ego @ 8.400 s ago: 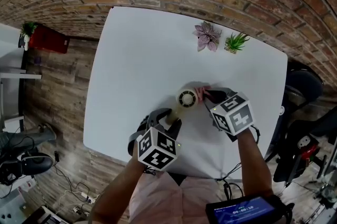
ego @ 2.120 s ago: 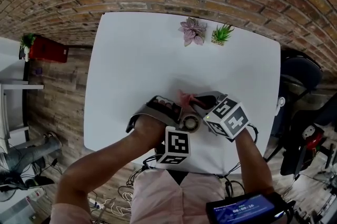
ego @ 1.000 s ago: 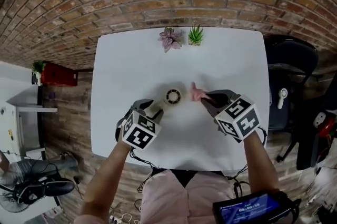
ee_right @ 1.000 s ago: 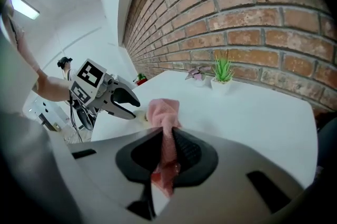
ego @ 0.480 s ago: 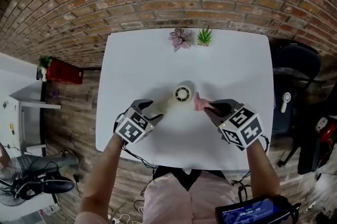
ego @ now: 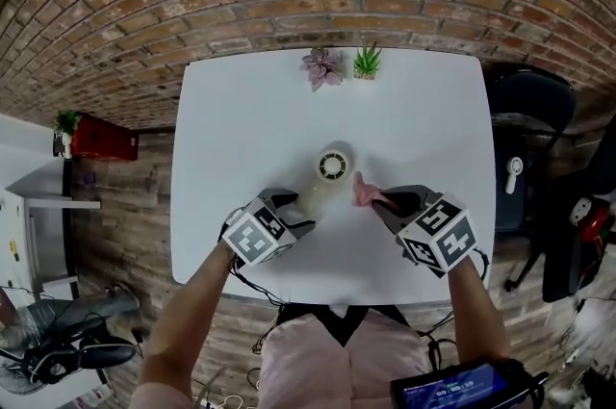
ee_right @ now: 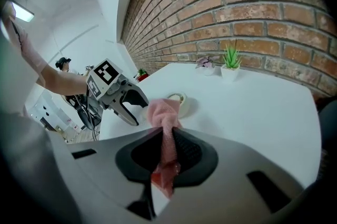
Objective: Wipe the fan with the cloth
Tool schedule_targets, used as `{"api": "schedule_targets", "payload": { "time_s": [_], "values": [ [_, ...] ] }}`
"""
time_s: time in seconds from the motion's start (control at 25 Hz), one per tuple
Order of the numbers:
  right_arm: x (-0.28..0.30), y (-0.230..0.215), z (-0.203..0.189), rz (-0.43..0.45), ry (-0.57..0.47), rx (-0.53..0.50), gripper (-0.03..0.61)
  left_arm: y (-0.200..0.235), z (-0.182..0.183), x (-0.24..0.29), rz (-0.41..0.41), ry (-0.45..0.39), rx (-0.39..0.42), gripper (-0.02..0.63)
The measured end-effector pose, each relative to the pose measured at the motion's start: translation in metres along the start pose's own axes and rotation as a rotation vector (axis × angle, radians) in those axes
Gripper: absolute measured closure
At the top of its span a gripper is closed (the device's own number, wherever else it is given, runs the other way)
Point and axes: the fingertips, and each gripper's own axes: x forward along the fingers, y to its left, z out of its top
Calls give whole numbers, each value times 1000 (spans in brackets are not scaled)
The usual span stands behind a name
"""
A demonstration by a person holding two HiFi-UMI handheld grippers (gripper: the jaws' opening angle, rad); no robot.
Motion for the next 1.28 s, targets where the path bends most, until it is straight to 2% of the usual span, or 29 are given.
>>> {"api": "schedule_targets", "payload": {
  "time_s": [0.32, 0.56, 0.72, 0.88, 0.92, 0.96, 1.0, 1.28],
  "values": [
    [-4, -5, -4, -13, 2, 10, 540, -52, 28, 24, -98, -24, 86, 344],
    [-6, -11, -10, -16, 12, 9, 538, -65, 50, 28, -114, -53, 116, 344],
    [-5, -15, -9, -20, 16, 4, 538, -49, 64, 4, -42, -100, 137, 344],
    [-3, -20, -5, -34, 33, -16, 538, 1, 102, -35, 100, -279, 52, 360],
    [-2, -22, -4, -37, 37, -21, 538, 15, 111, -41, 132, -315, 20, 402],
    [1, -23, -2, -39, 41, -25, 538, 28, 118, -45, 157, -337, -3, 488],
    [3, -23, -1, -39, 44, -27, 538, 37, 123, -45, 176, -343, -14, 598],
    [21, -26, 0, -54, 92, -41, 538, 60, 126, -22, 267, -295, 14, 601]
  ]
}}
